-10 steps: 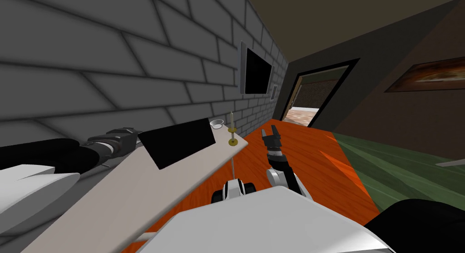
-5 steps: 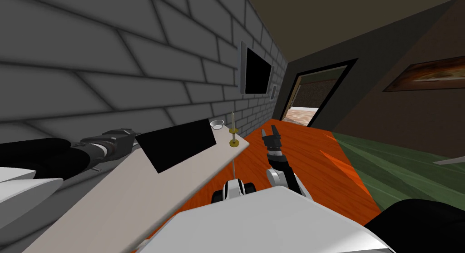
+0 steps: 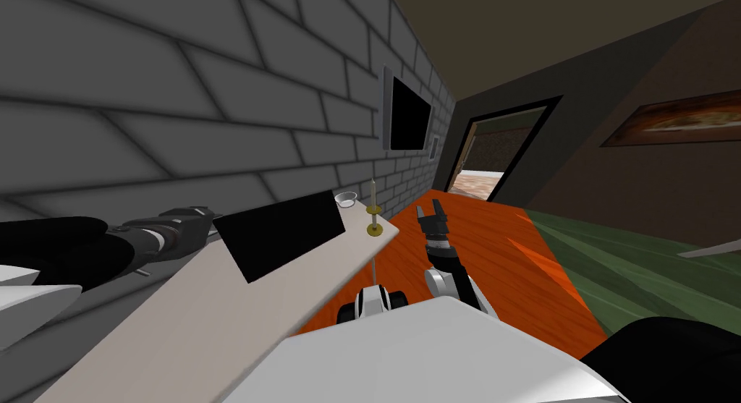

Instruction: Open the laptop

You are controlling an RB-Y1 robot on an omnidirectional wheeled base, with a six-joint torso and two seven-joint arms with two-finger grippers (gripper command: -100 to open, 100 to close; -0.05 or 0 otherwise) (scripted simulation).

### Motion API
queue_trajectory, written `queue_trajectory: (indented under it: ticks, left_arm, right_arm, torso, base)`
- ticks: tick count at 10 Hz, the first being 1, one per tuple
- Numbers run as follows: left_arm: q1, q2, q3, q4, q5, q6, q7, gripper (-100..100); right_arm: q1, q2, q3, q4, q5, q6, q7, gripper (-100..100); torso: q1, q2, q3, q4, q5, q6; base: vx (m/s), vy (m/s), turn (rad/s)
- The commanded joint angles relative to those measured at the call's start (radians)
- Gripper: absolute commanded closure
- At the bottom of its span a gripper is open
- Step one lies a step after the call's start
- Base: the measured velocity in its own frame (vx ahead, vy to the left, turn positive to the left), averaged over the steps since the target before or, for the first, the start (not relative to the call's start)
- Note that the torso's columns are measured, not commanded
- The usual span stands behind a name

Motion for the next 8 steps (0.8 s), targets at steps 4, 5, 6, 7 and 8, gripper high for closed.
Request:
queue_trajectory:
  ticks: [4, 5, 6, 7, 8]
  left_arm:
    - [-0.012, 0.032, 0.026, 0.024, 0.125, 0.116, 0.032, 100]
    - [-0.017, 0.045, 0.037, 0.033, 0.160, 0.153, 0.044, 100]
    - [-0.017, 0.045, 0.037, 0.033, 0.169, 0.156, 0.044, 100]
    - [-0.023, 0.058, 0.048, 0.041, 0.203, 0.194, 0.055, 100]
    - [-0.023, 0.058, 0.048, 0.041, 0.213, 0.196, 0.055, 100]
  right_arm:
    - [0.000, 0.000, 0.000, 0.000, 0.000, 0.000, 0.000, 0]
    - [0.000, 0.000, 0.000, 0.000, 0.000, 0.000, 0.000, 0]
    - [0.000, 0.000, 0.000, 0.000, 0.000, 0.000, 0.000, 0]
    - [0.000, 0.000, 0.000, 0.000, 0.000, 0.000, 0.000, 0]
    - [0.000, 0.000, 0.000, 0.000, 0.000, 0.000, 0.000, 0]
  torso:
    - [-0.001, 0.003, 0.004, -0.001, 0.003, -0.001]
    - [-0.002, 0.005, 0.005, -0.001, 0.004, -0.001]
    - [-0.002, 0.005, 0.006, -0.002, 0.005, -0.001]
    - [-0.003, 0.005, 0.006, -0.002, 0.004, -0.001]
    - [-0.003, 0.006, 0.006, -0.001, 0.004, -0.002]
  base:
    - [0.053, 0.039, -0.031]
    - [0.054, 0.041, -0.031]
    - [0.044, 0.033, -0.023]
    - [0.049, 0.035, -0.060]
    - [0.045, 0.035, -0.019]
